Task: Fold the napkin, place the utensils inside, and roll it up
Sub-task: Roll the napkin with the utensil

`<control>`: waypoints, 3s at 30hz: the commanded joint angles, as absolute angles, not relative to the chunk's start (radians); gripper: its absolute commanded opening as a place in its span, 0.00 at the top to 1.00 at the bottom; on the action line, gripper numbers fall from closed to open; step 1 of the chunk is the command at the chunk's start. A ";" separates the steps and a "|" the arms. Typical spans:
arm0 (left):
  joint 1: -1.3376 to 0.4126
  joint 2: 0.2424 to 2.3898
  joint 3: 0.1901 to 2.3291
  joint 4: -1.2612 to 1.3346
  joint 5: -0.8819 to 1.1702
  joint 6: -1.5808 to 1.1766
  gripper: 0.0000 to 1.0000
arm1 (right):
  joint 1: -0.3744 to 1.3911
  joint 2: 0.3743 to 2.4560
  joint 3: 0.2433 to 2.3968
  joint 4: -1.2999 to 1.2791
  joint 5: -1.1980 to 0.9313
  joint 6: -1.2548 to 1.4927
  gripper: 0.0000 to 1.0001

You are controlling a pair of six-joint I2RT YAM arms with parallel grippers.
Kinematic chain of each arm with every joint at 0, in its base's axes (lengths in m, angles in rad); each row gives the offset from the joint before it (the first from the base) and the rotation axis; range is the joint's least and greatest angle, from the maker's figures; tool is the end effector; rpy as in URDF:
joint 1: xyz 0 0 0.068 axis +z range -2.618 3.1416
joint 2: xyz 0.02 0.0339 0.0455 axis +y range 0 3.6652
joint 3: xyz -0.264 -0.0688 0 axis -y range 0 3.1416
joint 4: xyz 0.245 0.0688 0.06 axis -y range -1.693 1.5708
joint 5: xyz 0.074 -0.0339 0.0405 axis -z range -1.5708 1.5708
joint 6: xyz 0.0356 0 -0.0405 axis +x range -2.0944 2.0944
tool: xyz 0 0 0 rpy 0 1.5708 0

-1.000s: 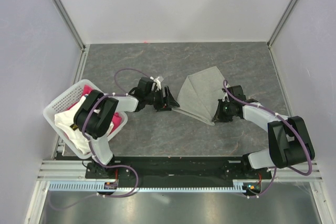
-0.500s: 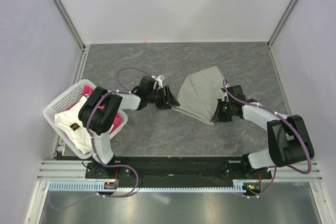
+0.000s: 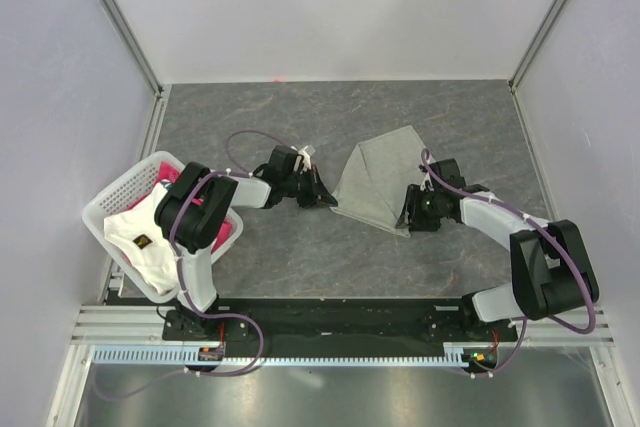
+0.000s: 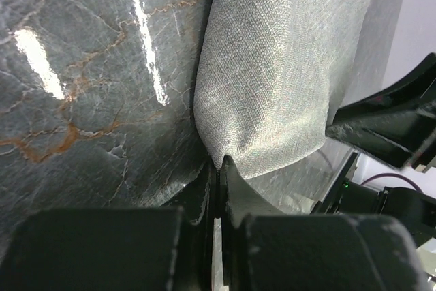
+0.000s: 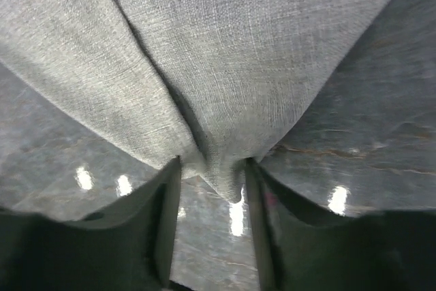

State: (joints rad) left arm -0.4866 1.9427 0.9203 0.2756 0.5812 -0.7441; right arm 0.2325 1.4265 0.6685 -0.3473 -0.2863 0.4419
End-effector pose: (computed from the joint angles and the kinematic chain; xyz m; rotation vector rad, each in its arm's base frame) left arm 0.3188 -0.1908 0.1112 0.0031 2.5271 -1.2441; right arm 0.2407 0.0673 0.1533 0.1930 2.7319 0.5870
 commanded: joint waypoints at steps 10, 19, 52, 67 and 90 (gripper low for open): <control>-0.485 1.859 0.983 0.152 0.669 -0.802 0.98 | 0.598 1.240 0.793 -0.335 0.213 0.292 0.23; -0.477 1.845 0.989 0.141 0.712 -0.848 0.98 | 0.981 1.371 0.808 -0.155 0.524 0.209 0.20; -0.454 1.848 0.982 0.138 0.755 -0.831 0.98 | 1.054 1.784 0.850 0.044 0.789 0.046 0.54; -0.405 1.727 0.900 0.160 0.634 -0.763 0.36 | 0.936 1.738 0.977 -0.178 0.376 -0.029 0.97; -0.405 1.385 0.609 0.251 0.425 -0.586 0.31 | 0.739 1.844 1.261 -0.618 -0.374 -0.046 1.00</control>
State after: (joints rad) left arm -0.4053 1.4696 0.6567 0.1623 0.4656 -0.6476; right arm 0.7654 1.8122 1.2041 -0.5423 -0.1959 -0.0273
